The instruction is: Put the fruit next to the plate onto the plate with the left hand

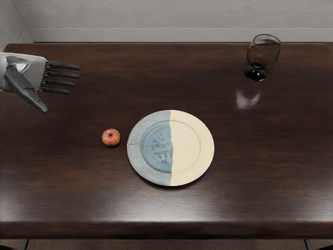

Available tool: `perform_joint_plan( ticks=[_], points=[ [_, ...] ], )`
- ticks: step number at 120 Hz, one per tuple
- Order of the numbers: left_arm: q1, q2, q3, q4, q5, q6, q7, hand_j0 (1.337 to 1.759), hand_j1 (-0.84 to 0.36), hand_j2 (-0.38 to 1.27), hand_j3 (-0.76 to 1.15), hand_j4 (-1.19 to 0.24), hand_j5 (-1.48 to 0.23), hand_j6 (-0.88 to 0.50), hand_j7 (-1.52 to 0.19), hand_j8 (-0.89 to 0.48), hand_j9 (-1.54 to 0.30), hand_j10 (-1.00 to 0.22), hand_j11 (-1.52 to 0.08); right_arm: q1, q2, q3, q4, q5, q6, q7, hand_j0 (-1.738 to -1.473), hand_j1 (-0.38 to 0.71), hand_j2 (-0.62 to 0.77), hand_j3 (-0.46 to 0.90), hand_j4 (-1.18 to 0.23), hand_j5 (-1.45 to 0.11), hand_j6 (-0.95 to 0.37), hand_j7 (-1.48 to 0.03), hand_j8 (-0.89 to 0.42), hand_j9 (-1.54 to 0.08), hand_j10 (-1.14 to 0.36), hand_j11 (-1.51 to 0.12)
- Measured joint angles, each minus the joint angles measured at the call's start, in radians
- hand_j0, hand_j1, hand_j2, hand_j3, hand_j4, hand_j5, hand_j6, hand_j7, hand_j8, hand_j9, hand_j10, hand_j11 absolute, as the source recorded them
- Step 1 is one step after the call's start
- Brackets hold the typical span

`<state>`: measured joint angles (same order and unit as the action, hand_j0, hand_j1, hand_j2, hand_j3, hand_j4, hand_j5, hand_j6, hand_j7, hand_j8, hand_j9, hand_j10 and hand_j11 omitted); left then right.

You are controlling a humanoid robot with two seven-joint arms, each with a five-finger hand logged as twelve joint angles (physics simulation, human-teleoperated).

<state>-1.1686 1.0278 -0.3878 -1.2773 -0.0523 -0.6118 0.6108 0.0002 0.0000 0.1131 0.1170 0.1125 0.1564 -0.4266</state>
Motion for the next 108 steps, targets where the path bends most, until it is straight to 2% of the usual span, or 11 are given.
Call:
perform_joint_plan(
  ticks=[17,28,41,54,59,69,80,88,92,98,108],
  points=[
    [-0.002,0.032,-0.009,-0.021,-0.001,0.0,0.0,1.658,0.34,0.0,0.0,-0.01,-0.01,-0.01,-0.01,-0.01,-0.01,-0.01,-0.01,0.011,0.0,-0.018,0.001,-0.005,0.0,0.0,-1.658,-0.35,0.0,0.0,0.0,0.0,0.0,0.0,0.0,0.0,0.0,0.0],
    [-0.059,0.008,-0.013,-0.032,0.063,0.0,0.0,1.658,0.33,0.0,0.0,-0.01,-0.02,-0.01,-0.02,-0.01,-0.02,-0.01,-0.02,0.014,0.0,-0.021,0.001,-0.007,0.0,0.0,-1.658,-0.35,0.0,0.0,0.0,0.0,0.0,0.0,0.0,0.0,0.0,0.0],
    [-0.052,-0.037,-0.044,-0.078,0.311,0.0,0.0,1.658,0.3,0.01,0.0,-0.04,-0.05,-0.04,-0.05,-0.04,-0.05,-0.04,-0.05,0.016,0.0,-0.023,0.001,-0.008,-0.001,0.0,-1.658,-0.35,0.0,0.0,0.0,0.0,0.0,0.0,0.0,0.0,0.0,0.0],
    [0.066,-0.094,-0.053,-0.21,0.64,0.133,-0.016,1.658,0.28,0.01,0.0,-0.06,-0.08,-0.07,-0.08,-0.06,-0.08,-0.06,-0.08,0.016,0.0,-0.024,0.001,-0.008,-0.002,0.0,-1.658,-0.35,0.0,0.0,0.0,0.0,0.0,0.0,0.0,0.0,0.0,0.0],
    [0.095,-0.078,-0.055,-0.24,0.726,0.167,-0.074,1.658,0.27,0.01,0.0,-0.07,-0.09,-0.07,-0.09,-0.07,-0.09,-0.07,-0.09,0.017,0.0,-0.024,0.0,-0.008,-0.002,0.0,-1.658,-0.35,0.0,0.0,0.0,0.0,0.0,0.0,0.0,0.0,0.0,0.0],
    [0.164,-0.041,-0.055,-0.272,0.833,0.218,-0.285,1.658,0.26,0.02,0.0,-0.08,-0.1,-0.08,-0.1,-0.08,-0.1,-0.08,-0.1,0.017,0.0,-0.024,0.0,-0.008,-0.003,0.0,-1.658,-0.35,0.0,0.0,0.0,0.0,0.0,0.0,0.0,0.0,0.0,0.0],
    [0.231,-0.054,-0.053,-0.292,0.975,0.283,-0.452,1.658,0.24,0.02,0.0,-0.1,-0.12,-0.1,-0.12,-0.1,-0.12,-0.1,-0.12,0.017,0.0,-0.024,0.0,-0.008,-0.003,0.0,-1.658,-0.35,0.0,0.0,0.0,0.0,0.0,0.0,0.0,0.0,0.0,0.0],
    [0.361,-0.073,-0.048,-0.298,1.057,0.384,-0.595,1.658,0.23,0.02,0.0,-0.11,-0.14,-0.11,-0.13,-0.11,-0.13,-0.11,-0.13,0.017,0.0,-0.024,0.0,-0.008,-0.003,0.0,-1.658,-0.35,0.0,0.0,0.0,0.0,0.0,0.0,0.0,0.0,0.0,0.0],
    [0.385,-0.079,-0.049,-0.3,1.082,0.437,-0.665,1.658,0.22,0.02,0.0,-0.11,-0.14,-0.11,-0.14,-0.11,-0.14,-0.11,-0.14,0.017,0.0,-0.024,0.0,-0.008,-0.003,0.0,-1.658,-0.35,0.0,0.0,0.0,0.0,0.0,0.0,0.0,0.0,0.0,0.0],
    [0.39,-0.097,-0.049,-0.297,1.098,0.489,-0.737,1.658,0.22,0.02,0.0,-0.11,-0.14,-0.11,-0.14,-0.11,-0.14,-0.11,-0.14,0.017,0.0,-0.024,0.0,-0.008,-0.003,0.0,-1.658,-0.35,0.0,0.0,0.0,0.0,0.0,0.0,0.0,0.0,0.0,0.0],
    [0.407,-0.077,-0.05,-0.287,1.079,0.527,-0.817,1.658,0.22,0.02,0.0,-0.11,-0.14,-0.12,-0.14,-0.12,-0.14,-0.11,-0.14,0.017,0.0,-0.025,0.001,-0.009,-0.003,0.0,-1.658,-0.35,0.0,0.0,0.0,0.0,0.0,0.0,0.0,0.0,0.0,0.0]
  ],
)
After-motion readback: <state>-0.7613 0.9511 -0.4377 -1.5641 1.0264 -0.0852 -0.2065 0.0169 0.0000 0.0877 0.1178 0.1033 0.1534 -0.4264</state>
